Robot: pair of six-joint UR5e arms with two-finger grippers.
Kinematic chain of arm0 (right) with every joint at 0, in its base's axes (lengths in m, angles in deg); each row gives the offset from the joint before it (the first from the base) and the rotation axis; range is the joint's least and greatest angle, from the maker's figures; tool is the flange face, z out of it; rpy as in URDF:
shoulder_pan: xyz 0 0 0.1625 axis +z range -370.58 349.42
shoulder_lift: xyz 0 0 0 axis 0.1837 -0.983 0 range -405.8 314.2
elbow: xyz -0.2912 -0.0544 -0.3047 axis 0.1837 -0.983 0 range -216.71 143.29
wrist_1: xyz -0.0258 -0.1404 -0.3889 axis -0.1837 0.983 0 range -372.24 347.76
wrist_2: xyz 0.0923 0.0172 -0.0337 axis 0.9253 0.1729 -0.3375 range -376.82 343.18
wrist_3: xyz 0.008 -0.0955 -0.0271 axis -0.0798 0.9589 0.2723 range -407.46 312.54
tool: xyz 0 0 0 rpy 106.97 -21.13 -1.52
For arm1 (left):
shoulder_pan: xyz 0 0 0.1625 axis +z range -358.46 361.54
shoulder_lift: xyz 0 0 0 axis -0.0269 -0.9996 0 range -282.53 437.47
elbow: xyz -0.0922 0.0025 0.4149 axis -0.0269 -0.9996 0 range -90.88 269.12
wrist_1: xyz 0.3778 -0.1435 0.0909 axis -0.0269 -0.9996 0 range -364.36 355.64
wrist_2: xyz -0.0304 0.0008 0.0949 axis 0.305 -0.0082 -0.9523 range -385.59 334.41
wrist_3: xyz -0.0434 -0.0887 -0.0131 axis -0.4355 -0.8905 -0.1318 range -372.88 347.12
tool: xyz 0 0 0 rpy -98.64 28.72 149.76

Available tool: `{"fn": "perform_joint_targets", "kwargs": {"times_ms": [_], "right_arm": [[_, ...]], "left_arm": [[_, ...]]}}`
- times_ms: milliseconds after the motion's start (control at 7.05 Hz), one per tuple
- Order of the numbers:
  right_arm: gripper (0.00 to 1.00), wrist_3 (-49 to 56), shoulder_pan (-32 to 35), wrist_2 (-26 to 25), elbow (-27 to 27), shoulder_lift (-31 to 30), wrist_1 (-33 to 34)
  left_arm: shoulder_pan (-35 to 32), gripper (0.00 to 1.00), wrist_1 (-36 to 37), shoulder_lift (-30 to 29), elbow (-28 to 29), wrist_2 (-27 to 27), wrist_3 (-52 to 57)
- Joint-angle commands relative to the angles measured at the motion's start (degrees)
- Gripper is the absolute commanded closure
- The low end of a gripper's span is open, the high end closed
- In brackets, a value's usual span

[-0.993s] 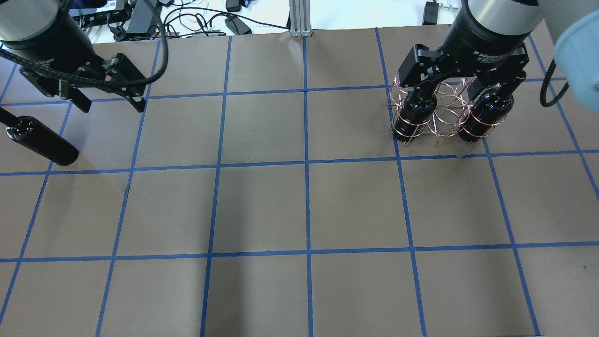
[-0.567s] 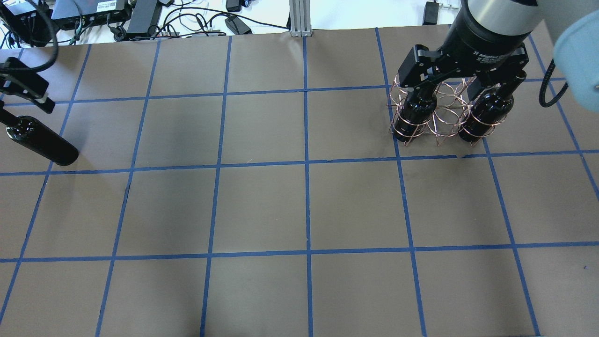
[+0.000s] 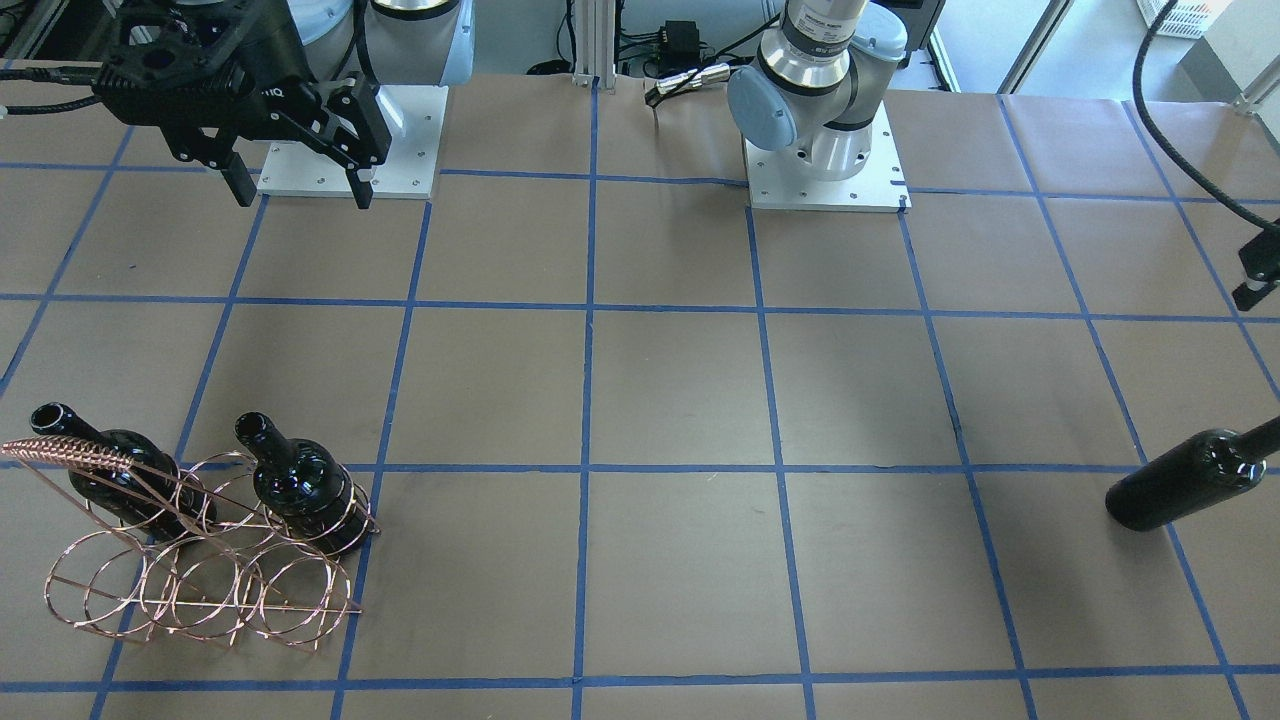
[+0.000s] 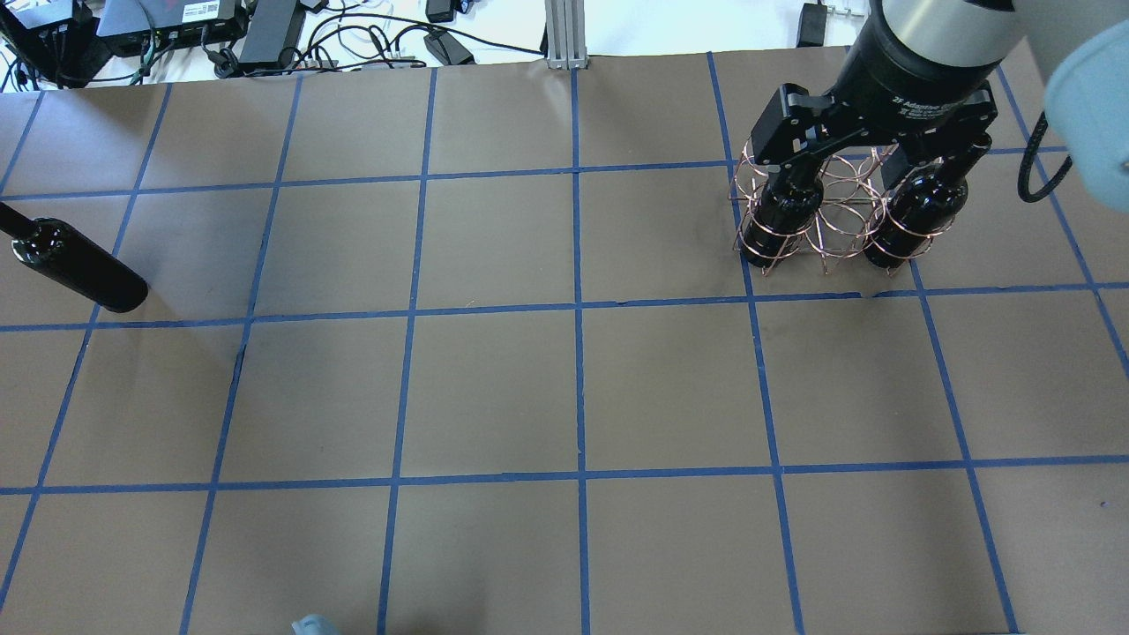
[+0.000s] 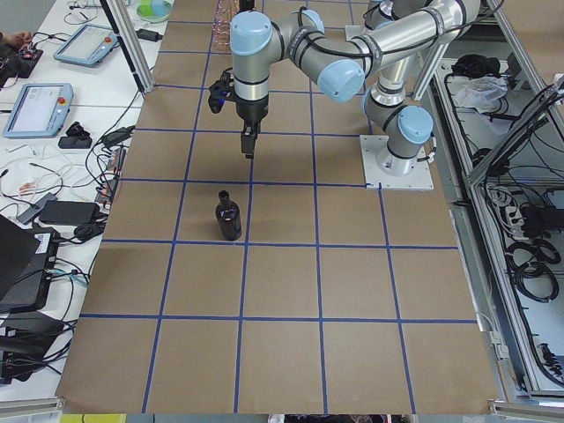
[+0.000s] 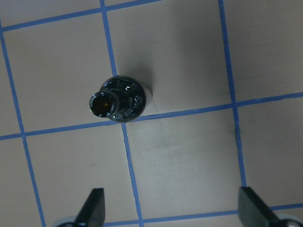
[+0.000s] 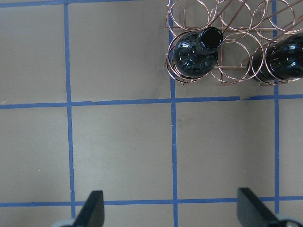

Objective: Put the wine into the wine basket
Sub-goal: 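Close the left gripper on the bottle neck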

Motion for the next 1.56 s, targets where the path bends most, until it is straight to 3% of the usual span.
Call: {"fn": "perform_joint_targets", "kwargs": {"times_ms": [0,142,709,1135,1418], "right_arm": [[0.0,-0.01,0.0,0.01,0.0,0.06,-0.08],[0.0,-0.01,0.0,0.01,0.0,-0.02,0.0],[0.0,0.08,0.0,0.01,0.09,-0.03,0.0],[0.0,-0.01,0.0,0.01,0.09,-0.03,0.0],[0.0,-0.01,0.0,0.01,0.09,-0.03,0.0]], "left_arm": [[1.23,0.0,1.94,-6.24,4.79,2.17,1.54],[2.01,0.0,5.87,-8.61,4.63,2.89,1.54],[2.11,0.0,6.52,-12.15,3.31,6.93,-0.82],[2.2,0.0,6.52,-12.15,0.68,3.62,-1.8],[2.2,0.06,6.52,-12.33,0.59,3.68,-1.79]]}}
